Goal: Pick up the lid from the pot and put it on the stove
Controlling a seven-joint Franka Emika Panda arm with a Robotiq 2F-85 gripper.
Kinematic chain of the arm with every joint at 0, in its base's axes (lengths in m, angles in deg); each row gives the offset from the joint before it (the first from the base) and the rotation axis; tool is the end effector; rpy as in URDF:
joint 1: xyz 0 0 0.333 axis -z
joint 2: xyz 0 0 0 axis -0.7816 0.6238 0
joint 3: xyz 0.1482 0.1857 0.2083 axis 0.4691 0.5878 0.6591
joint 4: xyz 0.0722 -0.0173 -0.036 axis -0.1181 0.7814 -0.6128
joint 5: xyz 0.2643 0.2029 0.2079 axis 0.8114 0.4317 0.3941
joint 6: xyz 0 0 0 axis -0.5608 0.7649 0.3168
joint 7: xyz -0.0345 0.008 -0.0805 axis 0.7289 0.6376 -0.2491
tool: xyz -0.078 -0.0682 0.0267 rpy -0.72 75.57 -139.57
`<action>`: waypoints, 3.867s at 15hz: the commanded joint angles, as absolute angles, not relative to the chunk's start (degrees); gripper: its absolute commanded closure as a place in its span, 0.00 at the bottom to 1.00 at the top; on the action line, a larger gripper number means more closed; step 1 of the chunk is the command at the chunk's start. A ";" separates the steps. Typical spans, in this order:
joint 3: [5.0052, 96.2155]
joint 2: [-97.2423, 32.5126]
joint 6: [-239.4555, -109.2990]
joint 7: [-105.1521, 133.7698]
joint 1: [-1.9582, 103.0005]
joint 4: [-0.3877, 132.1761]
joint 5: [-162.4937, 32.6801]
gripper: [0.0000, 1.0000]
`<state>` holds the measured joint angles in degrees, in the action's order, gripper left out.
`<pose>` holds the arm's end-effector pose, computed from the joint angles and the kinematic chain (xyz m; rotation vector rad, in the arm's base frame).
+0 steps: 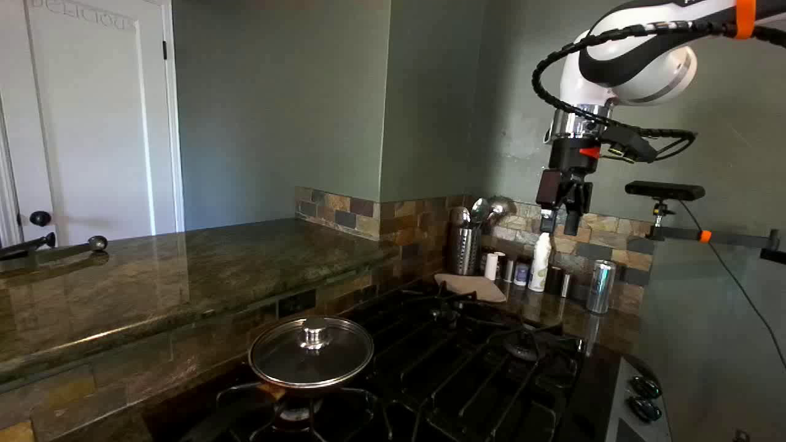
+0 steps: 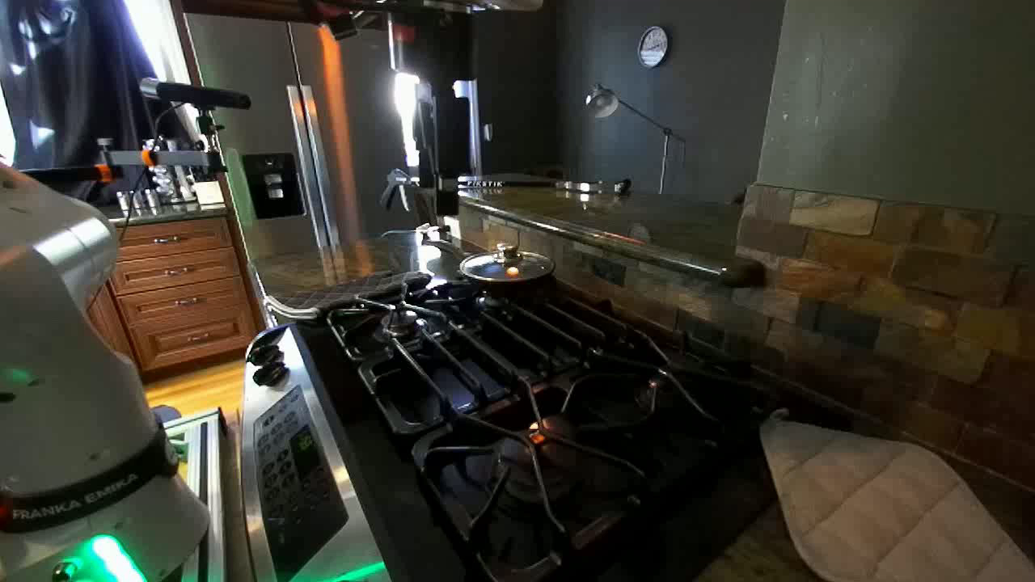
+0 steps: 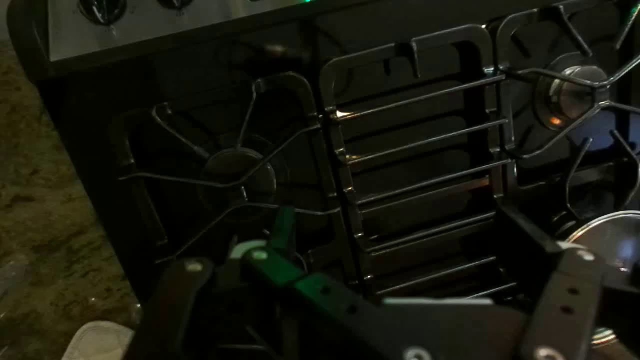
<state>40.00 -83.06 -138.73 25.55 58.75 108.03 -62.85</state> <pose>0.3397 -0.1524 0.5358 -2.9908 0.3278 0.0142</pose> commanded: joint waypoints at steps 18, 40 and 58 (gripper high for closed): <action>58.85 -69.76 -154.58 10.36 51.80 102.51 -60.89 0.00; 63.29 -54.31 -166.97 7.91 46.18 96.00 -61.19 0.00; 63.40 -40.20 -166.41 6.46 42.68 85.29 -64.74 0.00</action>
<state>63.84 -42.74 -165.74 8.48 43.80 86.94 -63.50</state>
